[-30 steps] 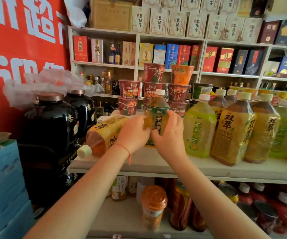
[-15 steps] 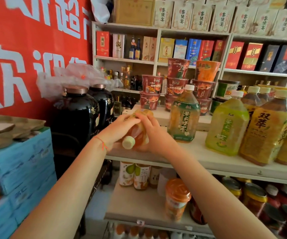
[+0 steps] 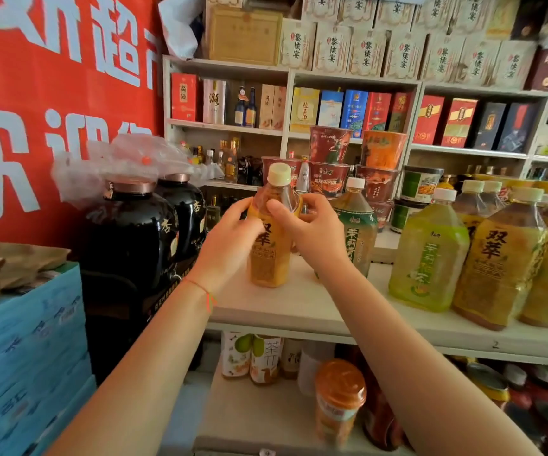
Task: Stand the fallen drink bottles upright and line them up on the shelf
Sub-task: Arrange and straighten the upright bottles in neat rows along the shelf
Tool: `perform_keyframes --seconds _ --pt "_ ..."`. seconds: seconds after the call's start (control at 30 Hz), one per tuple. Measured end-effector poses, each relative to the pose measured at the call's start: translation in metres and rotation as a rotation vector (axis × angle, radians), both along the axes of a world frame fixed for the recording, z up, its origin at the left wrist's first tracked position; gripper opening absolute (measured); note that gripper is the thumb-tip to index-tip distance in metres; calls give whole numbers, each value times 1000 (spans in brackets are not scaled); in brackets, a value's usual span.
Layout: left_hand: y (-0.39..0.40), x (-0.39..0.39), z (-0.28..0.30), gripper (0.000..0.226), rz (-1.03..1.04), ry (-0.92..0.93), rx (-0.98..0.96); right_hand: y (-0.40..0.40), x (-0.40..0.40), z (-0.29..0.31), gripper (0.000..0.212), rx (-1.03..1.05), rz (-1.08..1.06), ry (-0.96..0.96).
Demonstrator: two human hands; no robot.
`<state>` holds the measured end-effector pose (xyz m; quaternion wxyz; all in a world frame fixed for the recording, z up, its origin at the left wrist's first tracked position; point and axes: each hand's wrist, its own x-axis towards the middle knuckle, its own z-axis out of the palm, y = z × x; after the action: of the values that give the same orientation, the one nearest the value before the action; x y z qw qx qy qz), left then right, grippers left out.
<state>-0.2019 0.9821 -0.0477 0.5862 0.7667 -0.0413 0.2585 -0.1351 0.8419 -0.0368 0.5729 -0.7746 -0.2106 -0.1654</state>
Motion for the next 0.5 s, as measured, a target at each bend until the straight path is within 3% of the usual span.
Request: perform_keyframes --seconds 0.2,0.4,0.5 --pt "-2 33 -11 120 119 53 304 16 27 2 75 -85 -38 115" --pt "-8 55 -15 124 276 117 449 12 34 -8 79 -113 -5 154" --pt "-8 62 -16 124 320 115 474 4 27 -6 66 -123 -29 63"
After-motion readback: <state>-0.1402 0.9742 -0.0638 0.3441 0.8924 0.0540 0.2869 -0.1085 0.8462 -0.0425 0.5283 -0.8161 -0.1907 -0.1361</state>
